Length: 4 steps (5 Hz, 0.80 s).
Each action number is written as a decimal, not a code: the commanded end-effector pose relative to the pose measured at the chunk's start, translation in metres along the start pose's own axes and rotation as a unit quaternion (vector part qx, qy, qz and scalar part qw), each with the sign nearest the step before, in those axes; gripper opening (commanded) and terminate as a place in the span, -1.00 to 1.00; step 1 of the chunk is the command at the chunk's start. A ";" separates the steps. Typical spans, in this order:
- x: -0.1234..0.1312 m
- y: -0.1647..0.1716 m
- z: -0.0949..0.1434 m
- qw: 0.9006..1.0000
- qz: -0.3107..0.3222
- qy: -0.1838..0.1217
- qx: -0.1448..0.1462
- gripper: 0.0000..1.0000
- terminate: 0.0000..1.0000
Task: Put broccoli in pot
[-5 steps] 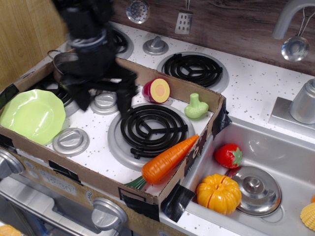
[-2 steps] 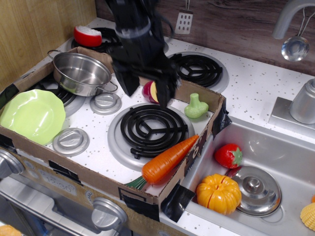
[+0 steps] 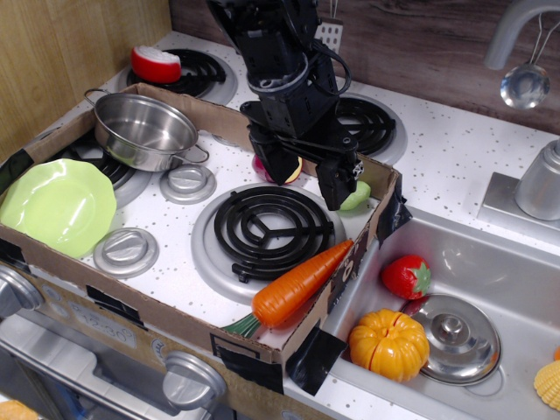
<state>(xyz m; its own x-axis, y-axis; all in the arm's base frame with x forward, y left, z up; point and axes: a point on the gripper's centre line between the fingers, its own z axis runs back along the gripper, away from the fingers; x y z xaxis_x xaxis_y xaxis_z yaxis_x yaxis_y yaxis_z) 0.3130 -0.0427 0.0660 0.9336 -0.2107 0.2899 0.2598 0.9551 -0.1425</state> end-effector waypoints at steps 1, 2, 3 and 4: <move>0.021 0.000 0.005 1.000 -0.014 -0.005 0.003 1.00 -1.00; 0.024 -0.001 0.004 1.000 -0.018 -0.007 0.003 1.00 -1.00; 0.032 -0.002 0.001 1.000 -0.022 0.000 -0.004 1.00 -1.00; 0.044 -0.008 -0.006 0.999 -0.014 0.027 0.011 1.00 -1.00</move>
<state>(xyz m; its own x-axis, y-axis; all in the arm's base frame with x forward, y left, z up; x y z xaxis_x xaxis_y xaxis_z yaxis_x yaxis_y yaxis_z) 0.3490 -0.0562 0.0546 0.9524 -0.2417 0.1856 0.2677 0.9546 -0.1309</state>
